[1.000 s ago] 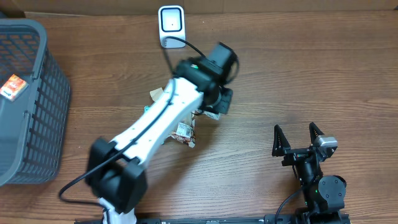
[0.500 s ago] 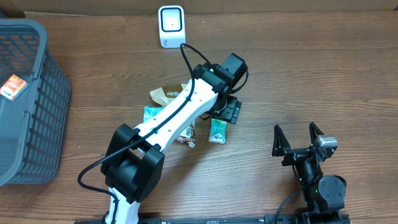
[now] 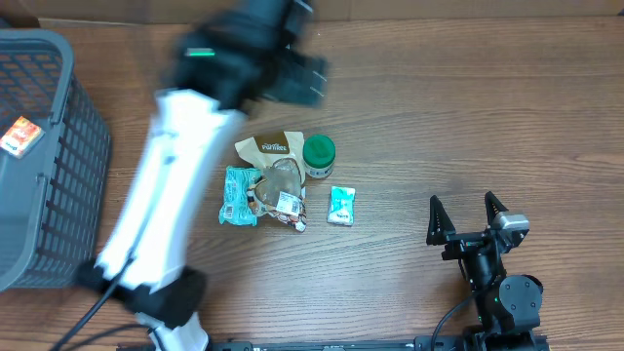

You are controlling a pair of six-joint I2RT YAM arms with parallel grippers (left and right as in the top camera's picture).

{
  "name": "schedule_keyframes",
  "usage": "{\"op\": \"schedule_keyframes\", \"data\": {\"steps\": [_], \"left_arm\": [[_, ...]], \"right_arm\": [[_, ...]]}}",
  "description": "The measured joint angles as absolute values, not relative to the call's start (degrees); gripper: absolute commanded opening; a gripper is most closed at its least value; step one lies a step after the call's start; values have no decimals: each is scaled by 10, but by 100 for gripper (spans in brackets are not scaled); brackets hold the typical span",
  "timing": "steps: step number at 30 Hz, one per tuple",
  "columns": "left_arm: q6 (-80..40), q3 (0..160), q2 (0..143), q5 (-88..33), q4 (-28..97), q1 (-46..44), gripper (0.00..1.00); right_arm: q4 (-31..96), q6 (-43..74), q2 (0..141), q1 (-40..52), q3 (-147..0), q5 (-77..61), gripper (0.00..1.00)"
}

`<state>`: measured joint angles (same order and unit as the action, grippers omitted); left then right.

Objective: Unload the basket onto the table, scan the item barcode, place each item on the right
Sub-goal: 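Set the green box down right of the jar and release, then return the left gripper into the basket and grasp the orange box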

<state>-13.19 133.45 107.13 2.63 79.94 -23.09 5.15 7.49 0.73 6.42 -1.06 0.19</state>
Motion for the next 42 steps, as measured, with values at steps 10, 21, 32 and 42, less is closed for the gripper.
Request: {"op": "schedule_keyframes", "data": {"steps": [10, 21, 32, 42], "left_arm": [[-105, 1374, 951, 35, 796, 105, 99], [-105, 1374, 1000, 28, 812, 333, 99], [-105, 1274, 1022, 123, 790, 362, 100], [-24, 1118, 1024, 145, 627, 362, 99]], "right_arm": [[51, 75, 7, 64, -11, 2, 100], [52, 75, 7, 64, -11, 2, 100], [51, 75, 7, 64, -11, 2, 100], [51, 75, 7, 64, -11, 2, 100]]}}
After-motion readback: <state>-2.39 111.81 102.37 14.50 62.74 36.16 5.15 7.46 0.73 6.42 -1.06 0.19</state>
